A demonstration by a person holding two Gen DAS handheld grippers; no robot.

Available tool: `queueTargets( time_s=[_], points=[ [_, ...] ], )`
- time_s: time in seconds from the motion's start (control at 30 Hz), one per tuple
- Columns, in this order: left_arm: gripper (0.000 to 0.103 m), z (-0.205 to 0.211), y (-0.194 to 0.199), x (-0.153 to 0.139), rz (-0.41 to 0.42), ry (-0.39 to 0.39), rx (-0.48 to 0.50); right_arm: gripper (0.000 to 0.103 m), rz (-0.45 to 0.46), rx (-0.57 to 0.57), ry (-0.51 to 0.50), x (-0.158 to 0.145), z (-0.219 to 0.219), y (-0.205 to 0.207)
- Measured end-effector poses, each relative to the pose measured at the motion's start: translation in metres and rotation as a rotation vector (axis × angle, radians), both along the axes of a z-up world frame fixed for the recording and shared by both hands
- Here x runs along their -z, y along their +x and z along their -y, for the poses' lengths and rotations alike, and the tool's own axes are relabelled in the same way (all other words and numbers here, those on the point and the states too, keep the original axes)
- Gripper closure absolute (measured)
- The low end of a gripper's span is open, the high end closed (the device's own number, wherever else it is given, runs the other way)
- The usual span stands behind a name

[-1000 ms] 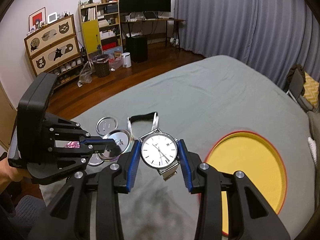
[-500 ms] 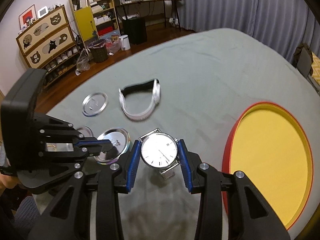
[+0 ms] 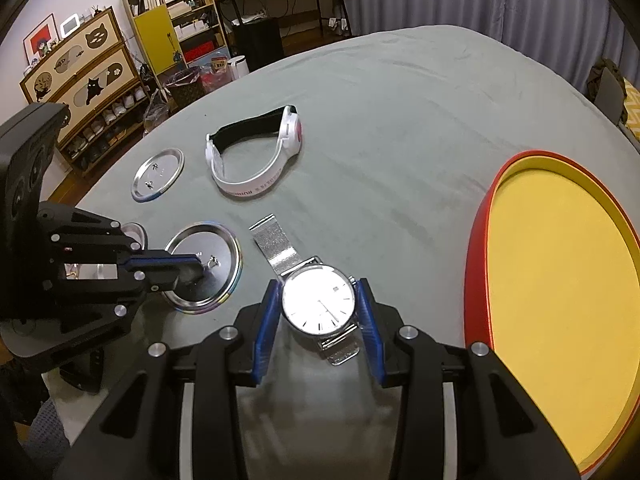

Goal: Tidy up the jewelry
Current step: 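Lower the silver watch onto the bedspread while the left tool lowers the badge beside it, then open both tools and pull them back from the laid-out items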

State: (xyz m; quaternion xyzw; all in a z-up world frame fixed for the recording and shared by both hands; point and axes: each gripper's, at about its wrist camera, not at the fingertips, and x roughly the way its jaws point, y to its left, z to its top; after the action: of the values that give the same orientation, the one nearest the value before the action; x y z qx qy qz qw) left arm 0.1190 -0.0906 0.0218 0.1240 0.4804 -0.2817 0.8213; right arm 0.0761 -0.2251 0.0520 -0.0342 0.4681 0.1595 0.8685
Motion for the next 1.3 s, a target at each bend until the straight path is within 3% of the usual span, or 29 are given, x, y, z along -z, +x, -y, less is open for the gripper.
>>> queueTargets(
  time_s=[0.3,0.47,0.87,1.03,1.2,1.3],
  points=[
    [0.103,-0.002,0.001,-0.001,-0.006,-0.004,-0.008,0.067,-0.004,0.007,-0.005,0.001,0.005,-0.005],
    [0.103,-0.001,0.0,-0.002,-0.009,-0.008,-0.002,0.05,-0.005,0.008,-0.008,-0.001,0.007,-0.007],
    [0.102,-0.001,-0.007,-0.013,0.029,-0.019,0.004,0.049,0.015,0.011,-0.002,-0.014,0.01,-0.015],
    [0.085,-0.006,-0.01,-0.023,0.049,-0.027,-0.007,0.049,0.031,0.005,0.003,-0.023,0.007,-0.016],
    [0.082,-0.012,-0.013,-0.031,0.065,-0.023,-0.016,0.049,0.045,-0.005,0.008,-0.031,0.002,-0.02],
    [0.064,-0.015,-0.017,-0.039,0.084,-0.023,-0.016,0.049,0.053,-0.014,0.009,-0.037,-0.002,-0.024]
  ],
)
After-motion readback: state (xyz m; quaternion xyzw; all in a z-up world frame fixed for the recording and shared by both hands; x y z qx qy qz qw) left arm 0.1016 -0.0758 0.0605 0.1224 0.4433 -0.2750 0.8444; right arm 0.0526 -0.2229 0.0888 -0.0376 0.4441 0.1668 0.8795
